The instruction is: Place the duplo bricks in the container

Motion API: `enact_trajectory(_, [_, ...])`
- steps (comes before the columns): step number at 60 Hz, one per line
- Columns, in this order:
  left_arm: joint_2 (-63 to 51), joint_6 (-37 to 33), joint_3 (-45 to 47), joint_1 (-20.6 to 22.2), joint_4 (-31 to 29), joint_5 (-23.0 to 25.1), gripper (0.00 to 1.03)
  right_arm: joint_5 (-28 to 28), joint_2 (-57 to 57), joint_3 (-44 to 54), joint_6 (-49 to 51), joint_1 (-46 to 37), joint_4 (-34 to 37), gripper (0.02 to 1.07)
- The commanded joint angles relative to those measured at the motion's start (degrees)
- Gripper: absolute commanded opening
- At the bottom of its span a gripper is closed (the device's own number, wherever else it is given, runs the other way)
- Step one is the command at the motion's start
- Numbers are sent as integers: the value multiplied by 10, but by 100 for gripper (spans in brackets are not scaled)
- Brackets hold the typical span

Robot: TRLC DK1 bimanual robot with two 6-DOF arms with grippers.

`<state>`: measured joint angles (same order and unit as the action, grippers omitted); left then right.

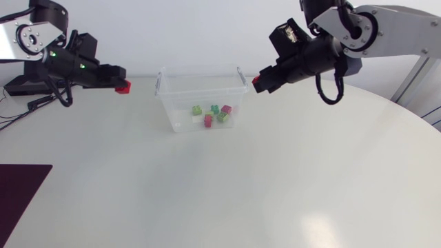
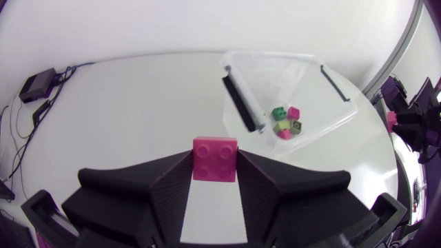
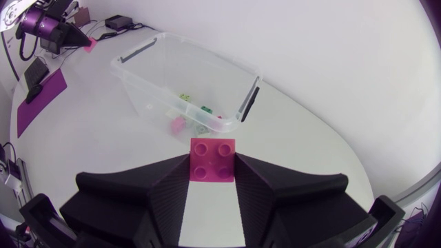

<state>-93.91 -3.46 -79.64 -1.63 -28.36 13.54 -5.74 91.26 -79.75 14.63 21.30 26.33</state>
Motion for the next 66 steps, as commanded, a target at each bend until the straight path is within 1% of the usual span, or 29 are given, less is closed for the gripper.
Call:
enact_trajectory(1, [-24, 29, -42, 29, 19, 8, 25, -1, 32, -29, -22, 8, -18, 26])
enact_trajectory(12, [-60, 46, -105, 80, 35, 8, 25, -1, 76, -59, -36, 8, -51, 26])
enact_trajectory(20, [-92, 53, -136, 108, 53, 8, 25, -1, 110, -90, -44, 9, -66, 26])
enact_trajectory(29, [-134, 62, -172, 124, 57, 9, 25, -1, 146, -132, -51, 10, -73, 26])
enact_trajectory(36, [-161, 64, -185, 130, 71, 10, 25, 0, 175, -161, -54, 17, -80, 26])
enact_trajectory(42, [-188, 56, -196, 132, 73, 9, 28, 0, 197, -184, -55, 22, -81, 26])
enact_trajectory(45, [-193, 50, -199, 134, 73, 8, 34, 0, 209, -197, -55, 23, -81, 26])
enact_trajectory(47, [-195, 50, -201, 134, 72, 8, 43, 0, 217, -205, -55, 24, -81, 26])
enact_trajectory(48, [-195, 50, -201, 133, 71, 7, 57, 0, 220, -210, -55, 24, -81, 26])
enact_trajectory(51, [-190, 51, -205, 131, 67, 4, 91, 0, 232, -225, -54, 25, -80, 26])
enact_trajectory(53, [-186, 51, -206, 130, 65, 4, 100, 0, 238, -233, -54, 26, -80, 26])
enact_trajectory(59, [-158, 50, -202, 118, 60, 4, 100, 2, 266, -269, -52, 28, -76, 26])
enact_trajectory(61, [-143, 47, -202, 110, 48, 4, 100, 2, 278, -284, -51, 28, -71, 26])
enact_trajectory(66, [-107, 42, -188, 99, 40, 3, 100, 4, 299, -307, -50, 28, -66, 27])
